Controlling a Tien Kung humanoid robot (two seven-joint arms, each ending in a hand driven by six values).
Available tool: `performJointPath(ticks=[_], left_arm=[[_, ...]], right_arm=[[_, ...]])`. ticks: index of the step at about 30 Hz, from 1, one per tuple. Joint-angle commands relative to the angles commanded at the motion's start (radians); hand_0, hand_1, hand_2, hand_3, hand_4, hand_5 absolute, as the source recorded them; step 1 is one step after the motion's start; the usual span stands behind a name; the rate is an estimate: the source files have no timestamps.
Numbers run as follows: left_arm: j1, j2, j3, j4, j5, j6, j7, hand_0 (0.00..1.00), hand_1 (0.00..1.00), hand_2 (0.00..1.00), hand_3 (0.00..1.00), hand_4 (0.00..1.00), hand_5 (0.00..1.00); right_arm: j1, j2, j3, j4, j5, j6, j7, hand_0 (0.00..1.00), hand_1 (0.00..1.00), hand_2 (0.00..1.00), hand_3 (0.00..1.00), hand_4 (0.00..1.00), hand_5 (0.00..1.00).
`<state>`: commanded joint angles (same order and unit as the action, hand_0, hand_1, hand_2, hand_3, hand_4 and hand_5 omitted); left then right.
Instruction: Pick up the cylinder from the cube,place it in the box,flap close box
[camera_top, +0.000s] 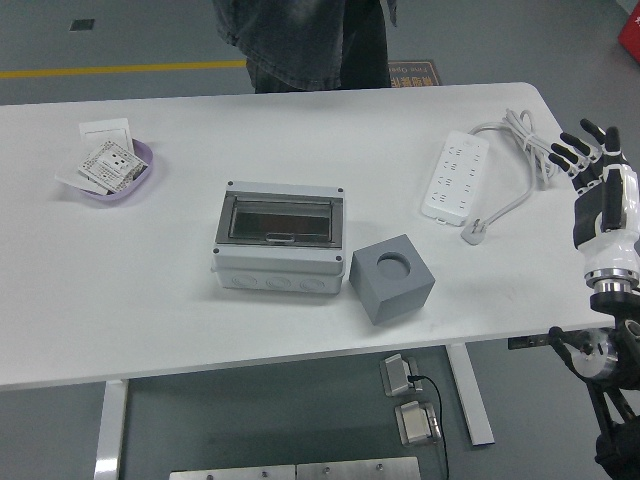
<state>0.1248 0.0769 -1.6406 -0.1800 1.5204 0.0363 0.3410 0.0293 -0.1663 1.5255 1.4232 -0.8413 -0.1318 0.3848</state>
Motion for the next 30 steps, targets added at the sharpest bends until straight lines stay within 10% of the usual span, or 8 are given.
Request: performJointPath(ticks=[15,30], left_arm=[[-0.012,0.011,-0.003,0.0,0.004,0.001,0.003,0.612,0.658,0.563,0.593,0.646,0.391],[-0.022,0.022,0.009,0.0,-0.004,-0.001,-0.004,0.614,0.657,0.563,0.594,0.646,0.394]], right_arm=[[0.0,-0.001,-0.005,0.064,0.065,0.104,-0.085,0.819,0.751,0.776,0.722,0.998,0.866],[-0.011,-0.007,-0.007,0.132,-0.082,0.071,-0.145,0.817,0.706,0.745,0.735,0.998,0.905]])
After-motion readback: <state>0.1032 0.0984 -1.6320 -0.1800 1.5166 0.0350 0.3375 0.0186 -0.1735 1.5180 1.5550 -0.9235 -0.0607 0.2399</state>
